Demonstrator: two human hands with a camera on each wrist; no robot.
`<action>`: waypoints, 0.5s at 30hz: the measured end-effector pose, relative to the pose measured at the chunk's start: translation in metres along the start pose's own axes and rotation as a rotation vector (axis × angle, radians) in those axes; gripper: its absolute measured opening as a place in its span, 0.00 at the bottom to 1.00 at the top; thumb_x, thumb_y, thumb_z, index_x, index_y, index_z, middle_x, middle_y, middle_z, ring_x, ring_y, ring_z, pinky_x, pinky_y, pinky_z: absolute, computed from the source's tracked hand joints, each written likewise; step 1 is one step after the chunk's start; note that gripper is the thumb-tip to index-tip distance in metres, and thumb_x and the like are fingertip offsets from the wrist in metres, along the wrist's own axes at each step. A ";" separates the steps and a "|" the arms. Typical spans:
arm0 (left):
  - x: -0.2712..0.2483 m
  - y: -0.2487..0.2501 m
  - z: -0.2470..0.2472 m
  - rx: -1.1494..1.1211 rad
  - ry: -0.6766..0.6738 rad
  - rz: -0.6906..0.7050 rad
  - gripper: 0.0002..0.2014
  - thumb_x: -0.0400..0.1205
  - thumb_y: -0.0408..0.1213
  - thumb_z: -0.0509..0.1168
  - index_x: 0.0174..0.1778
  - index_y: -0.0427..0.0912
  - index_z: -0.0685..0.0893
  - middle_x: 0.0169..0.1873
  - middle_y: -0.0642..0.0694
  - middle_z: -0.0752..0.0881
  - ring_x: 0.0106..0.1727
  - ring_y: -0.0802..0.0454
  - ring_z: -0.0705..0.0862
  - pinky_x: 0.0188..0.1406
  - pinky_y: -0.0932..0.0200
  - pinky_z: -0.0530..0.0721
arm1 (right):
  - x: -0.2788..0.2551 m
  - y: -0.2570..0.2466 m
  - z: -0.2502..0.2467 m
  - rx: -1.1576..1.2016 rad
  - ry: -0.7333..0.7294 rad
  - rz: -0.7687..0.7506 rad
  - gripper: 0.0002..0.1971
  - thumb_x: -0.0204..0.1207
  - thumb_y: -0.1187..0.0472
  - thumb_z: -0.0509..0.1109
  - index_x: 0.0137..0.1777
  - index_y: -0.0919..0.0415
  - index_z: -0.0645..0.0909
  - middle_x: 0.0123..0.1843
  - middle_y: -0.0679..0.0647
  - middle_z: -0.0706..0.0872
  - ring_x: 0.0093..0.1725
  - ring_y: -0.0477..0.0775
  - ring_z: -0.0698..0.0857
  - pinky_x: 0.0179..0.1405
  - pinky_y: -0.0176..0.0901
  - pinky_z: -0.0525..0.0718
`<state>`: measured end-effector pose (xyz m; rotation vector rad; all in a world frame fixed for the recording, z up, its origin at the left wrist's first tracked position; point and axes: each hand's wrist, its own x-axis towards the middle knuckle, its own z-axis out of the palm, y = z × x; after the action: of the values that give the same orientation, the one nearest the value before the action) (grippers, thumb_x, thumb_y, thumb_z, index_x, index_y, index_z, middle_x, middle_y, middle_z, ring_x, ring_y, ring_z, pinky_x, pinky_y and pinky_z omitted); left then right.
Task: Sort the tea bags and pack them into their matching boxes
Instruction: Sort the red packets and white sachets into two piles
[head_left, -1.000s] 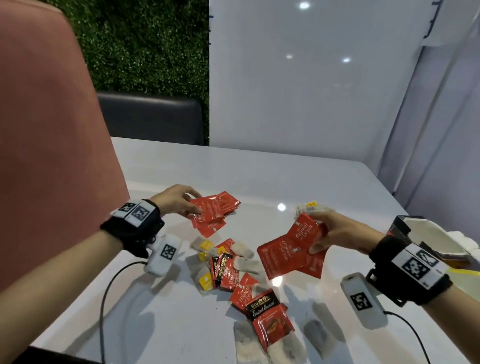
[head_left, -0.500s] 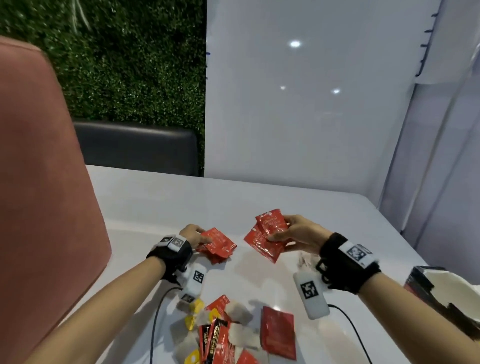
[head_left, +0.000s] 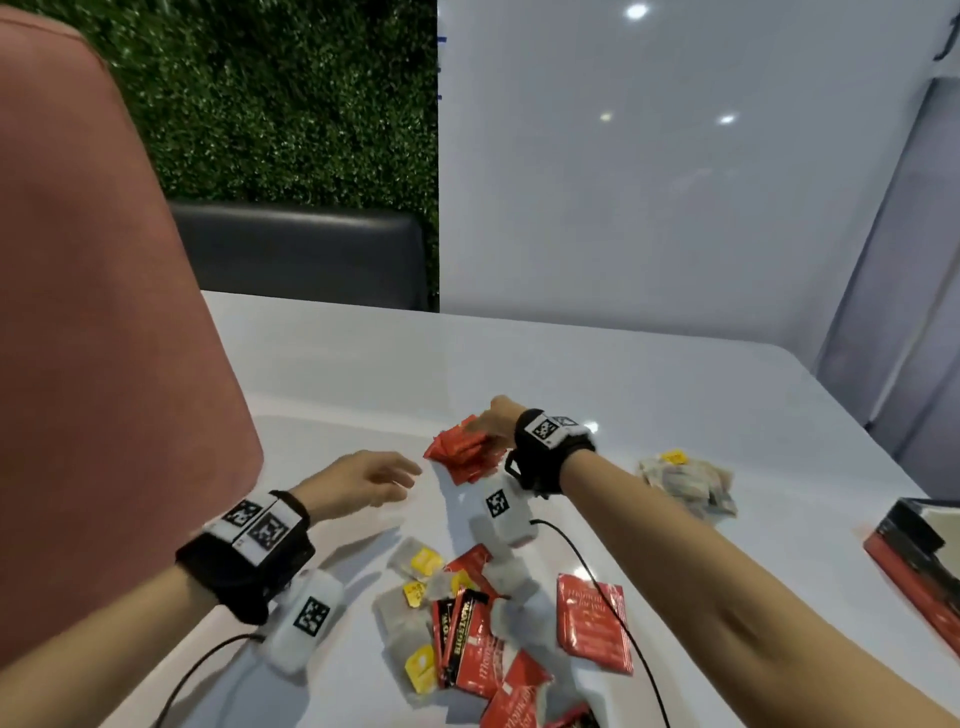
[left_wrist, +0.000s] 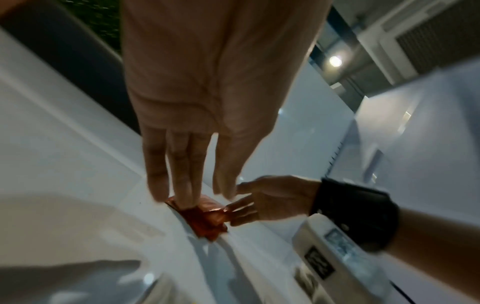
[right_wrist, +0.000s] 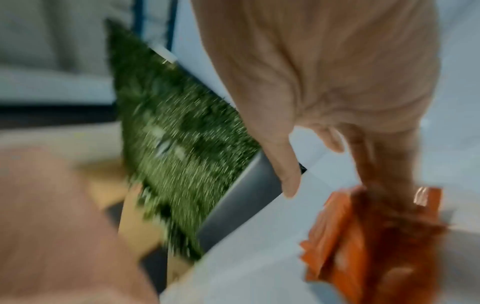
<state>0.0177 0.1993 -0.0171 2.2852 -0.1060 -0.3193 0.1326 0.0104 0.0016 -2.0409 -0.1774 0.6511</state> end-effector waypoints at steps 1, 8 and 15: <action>-0.009 0.000 0.001 0.078 -0.069 -0.018 0.17 0.81 0.35 0.66 0.64 0.53 0.77 0.61 0.45 0.82 0.62 0.51 0.82 0.56 0.63 0.81 | -0.005 0.000 0.003 -0.197 0.044 -0.025 0.05 0.78 0.64 0.68 0.48 0.67 0.78 0.47 0.61 0.85 0.44 0.58 0.86 0.42 0.36 0.85; -0.033 -0.009 0.055 0.593 -0.397 -0.068 0.60 0.58 0.65 0.76 0.80 0.66 0.43 0.81 0.42 0.51 0.81 0.41 0.53 0.79 0.41 0.59 | -0.087 0.021 0.004 -0.943 -0.299 -0.262 0.28 0.76 0.58 0.71 0.75 0.57 0.69 0.72 0.58 0.75 0.69 0.57 0.76 0.64 0.41 0.72; -0.042 -0.009 0.077 0.561 -0.146 0.001 0.36 0.66 0.49 0.78 0.70 0.57 0.71 0.67 0.46 0.66 0.70 0.47 0.65 0.68 0.49 0.73 | -0.129 0.088 0.018 -0.983 -0.347 -0.260 0.33 0.69 0.52 0.77 0.74 0.51 0.68 0.69 0.58 0.71 0.66 0.58 0.74 0.67 0.55 0.77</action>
<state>-0.0432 0.1569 -0.0649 2.8114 -0.3037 -0.5051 0.0022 -0.0716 -0.0301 -2.7201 -1.1317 0.8402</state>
